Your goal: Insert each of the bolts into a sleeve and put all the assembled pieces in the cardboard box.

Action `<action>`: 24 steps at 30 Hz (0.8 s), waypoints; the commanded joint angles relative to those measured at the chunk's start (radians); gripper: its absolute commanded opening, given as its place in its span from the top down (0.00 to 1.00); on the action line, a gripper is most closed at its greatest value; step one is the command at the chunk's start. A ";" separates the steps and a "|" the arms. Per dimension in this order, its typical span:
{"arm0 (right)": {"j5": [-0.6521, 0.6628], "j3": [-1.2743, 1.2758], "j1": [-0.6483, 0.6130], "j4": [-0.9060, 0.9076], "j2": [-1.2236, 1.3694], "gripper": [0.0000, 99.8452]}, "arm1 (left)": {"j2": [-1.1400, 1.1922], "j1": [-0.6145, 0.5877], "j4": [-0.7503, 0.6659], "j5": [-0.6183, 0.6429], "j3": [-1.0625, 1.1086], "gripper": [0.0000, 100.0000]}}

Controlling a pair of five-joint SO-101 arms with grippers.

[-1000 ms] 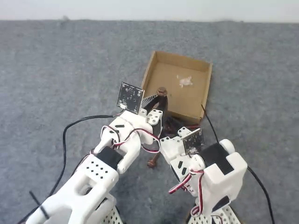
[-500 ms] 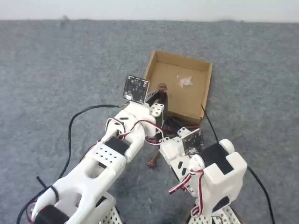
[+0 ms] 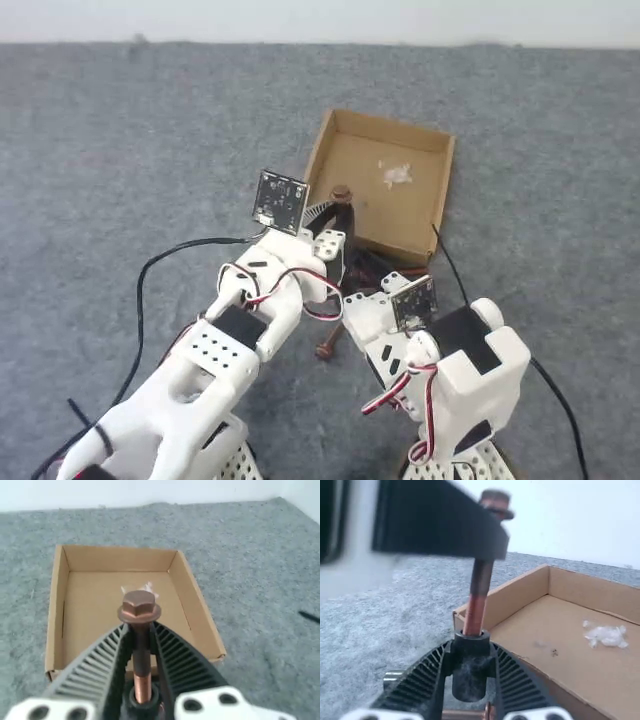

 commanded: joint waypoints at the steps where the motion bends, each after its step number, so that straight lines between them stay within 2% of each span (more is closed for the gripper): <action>1: 0.020 0.020 0.030 -0.033 -0.044 0.99 | -0.021 0.005 0.006 0.005 -0.008 0.99; 24: 0.078 0.026 0.047 -0.035 -0.048 0.99 | 0.008 0.003 0.031 -0.029 0.025 0.99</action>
